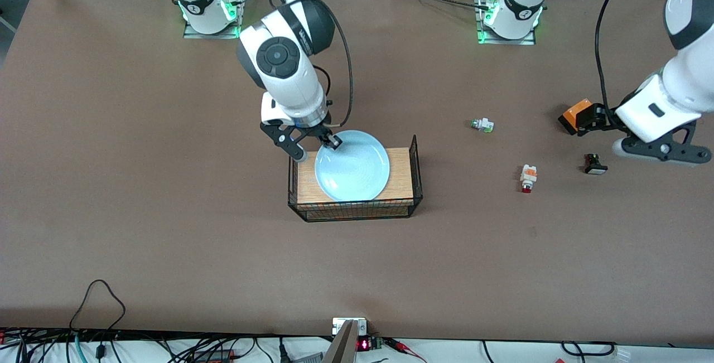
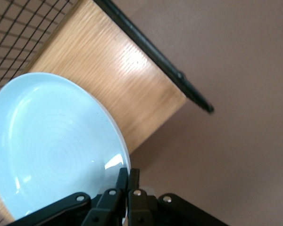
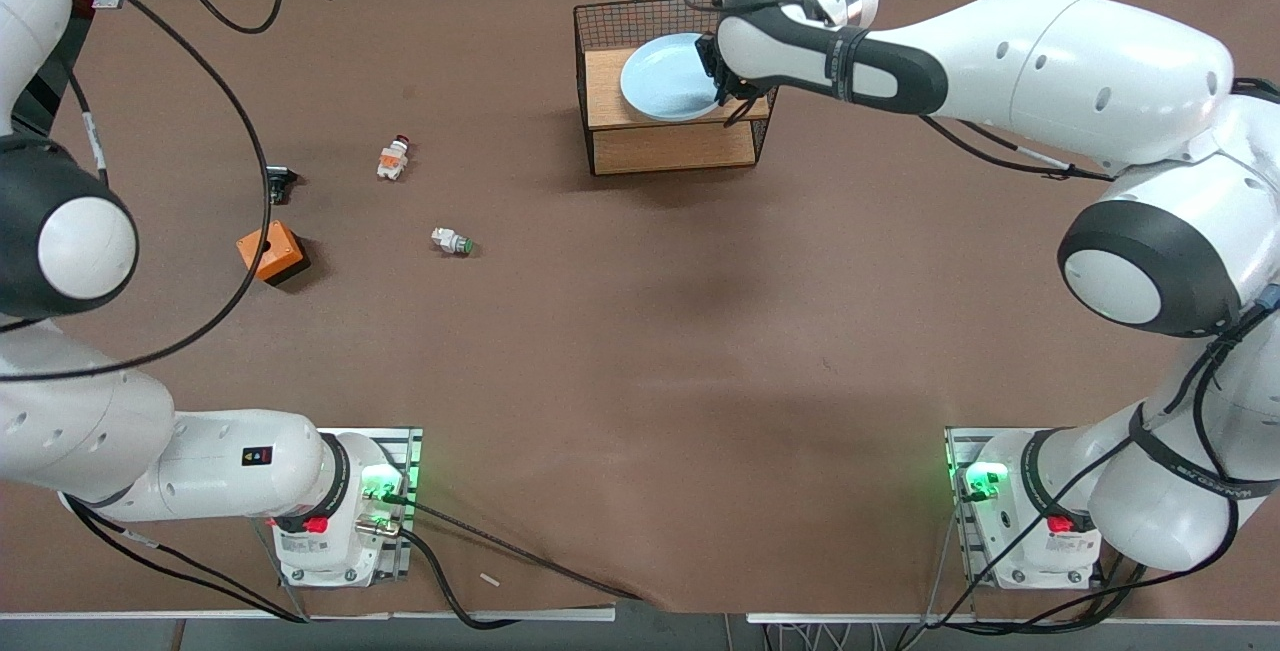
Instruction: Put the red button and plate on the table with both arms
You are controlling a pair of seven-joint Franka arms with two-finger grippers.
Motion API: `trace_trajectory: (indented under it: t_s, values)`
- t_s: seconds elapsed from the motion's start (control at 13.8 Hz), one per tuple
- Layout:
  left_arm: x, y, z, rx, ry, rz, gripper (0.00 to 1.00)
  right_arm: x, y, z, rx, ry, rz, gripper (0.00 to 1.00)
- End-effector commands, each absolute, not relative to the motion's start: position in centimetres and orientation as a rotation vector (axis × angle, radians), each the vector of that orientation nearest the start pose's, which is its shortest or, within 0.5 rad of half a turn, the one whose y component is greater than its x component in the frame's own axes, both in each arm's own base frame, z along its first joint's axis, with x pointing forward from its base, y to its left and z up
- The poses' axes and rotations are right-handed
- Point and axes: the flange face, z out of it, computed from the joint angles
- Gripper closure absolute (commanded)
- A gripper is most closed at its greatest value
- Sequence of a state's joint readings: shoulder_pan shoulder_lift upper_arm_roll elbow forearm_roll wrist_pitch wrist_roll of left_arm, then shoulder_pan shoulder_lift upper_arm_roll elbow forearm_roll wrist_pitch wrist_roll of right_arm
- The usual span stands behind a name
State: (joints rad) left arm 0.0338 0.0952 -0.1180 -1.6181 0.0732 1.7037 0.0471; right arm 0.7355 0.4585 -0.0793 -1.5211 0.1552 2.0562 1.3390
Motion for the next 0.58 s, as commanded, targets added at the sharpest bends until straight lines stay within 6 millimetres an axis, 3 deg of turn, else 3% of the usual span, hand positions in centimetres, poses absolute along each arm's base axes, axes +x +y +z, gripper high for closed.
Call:
trace_trajectory:
  t_s: [0.0,0.15,0.22,0.36,0.51]
  values:
    - [54.4,-3.4,55.9,-3.106,0.097,-0.119,0.00,53.0,43.6,45.9,-2.815,1.074,0.204,1.00]
    - [54.3,-3.6,55.9,-3.129,0.101,-0.099,0.00,52.3,42.1,48.9,-2.846,1.062,0.292,1.00]
    - [54.2,-3.7,56.0,-3.128,0.103,-0.071,0.00,52.8,40.3,50.6,-2.837,1.058,0.332,1.00]
    - [54.2,-3.9,56.3,-3.123,0.098,0.032,0.00,54.4,35.0,54.4,-2.836,0.997,0.350,1.00]
    - [54.0,-3.9,56.5,-3.123,0.097,0.064,0.00,56.7,29.4,55.6,-2.853,0.876,0.326,1.00]
